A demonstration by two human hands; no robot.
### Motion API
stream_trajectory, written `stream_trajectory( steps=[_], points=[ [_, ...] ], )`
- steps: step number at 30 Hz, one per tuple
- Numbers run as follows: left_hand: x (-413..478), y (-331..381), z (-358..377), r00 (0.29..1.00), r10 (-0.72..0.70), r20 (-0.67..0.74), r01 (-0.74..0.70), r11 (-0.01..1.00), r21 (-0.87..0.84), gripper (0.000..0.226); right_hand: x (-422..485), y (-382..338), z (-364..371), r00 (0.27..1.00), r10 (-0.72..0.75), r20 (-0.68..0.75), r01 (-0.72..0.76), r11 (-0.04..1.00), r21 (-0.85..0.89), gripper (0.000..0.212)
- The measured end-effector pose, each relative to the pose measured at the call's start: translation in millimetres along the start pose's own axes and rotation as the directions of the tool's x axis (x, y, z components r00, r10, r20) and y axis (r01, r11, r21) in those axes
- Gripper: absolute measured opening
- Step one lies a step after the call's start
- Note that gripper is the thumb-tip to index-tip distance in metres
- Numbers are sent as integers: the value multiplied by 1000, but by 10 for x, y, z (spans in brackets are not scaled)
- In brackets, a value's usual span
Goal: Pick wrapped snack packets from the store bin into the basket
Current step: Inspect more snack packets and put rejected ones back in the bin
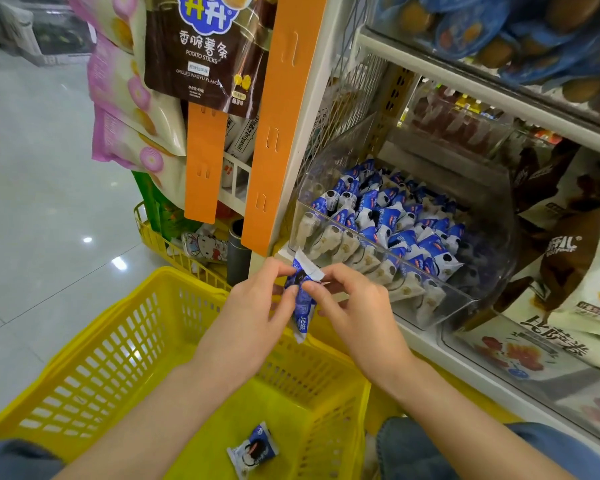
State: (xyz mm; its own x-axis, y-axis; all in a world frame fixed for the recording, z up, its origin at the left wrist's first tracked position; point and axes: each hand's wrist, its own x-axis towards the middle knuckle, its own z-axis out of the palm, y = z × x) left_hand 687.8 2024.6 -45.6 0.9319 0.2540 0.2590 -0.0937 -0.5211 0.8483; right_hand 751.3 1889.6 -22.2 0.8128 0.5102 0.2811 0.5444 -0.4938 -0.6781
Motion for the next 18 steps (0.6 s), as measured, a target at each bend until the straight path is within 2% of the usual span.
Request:
stream_trajectory(
  steps=[6, 10, 14, 18],
  points=[
    [11, 0, 14, 999, 14, -35, -11, 996, 93, 4, 5, -22, 25, 999, 6, 35, -7, 1000, 26, 7],
    [30, -29, 33, 998, -21, -64, 24, 998, 52, 6, 42, -29, 67, 993, 101, 67, -109, 985, 132, 4],
    [48, -77, 40, 991, -51, -123, 53, 998, 17, 7, 55, -59, 116, 956, 176, 236, -244, 921, 304, 22],
    [54, -83, 22, 991, -49, -123, 52, 998, 26, 6, 82, -85, 87, 946, 165, 278, -259, 902, 344, 20]
  ],
)
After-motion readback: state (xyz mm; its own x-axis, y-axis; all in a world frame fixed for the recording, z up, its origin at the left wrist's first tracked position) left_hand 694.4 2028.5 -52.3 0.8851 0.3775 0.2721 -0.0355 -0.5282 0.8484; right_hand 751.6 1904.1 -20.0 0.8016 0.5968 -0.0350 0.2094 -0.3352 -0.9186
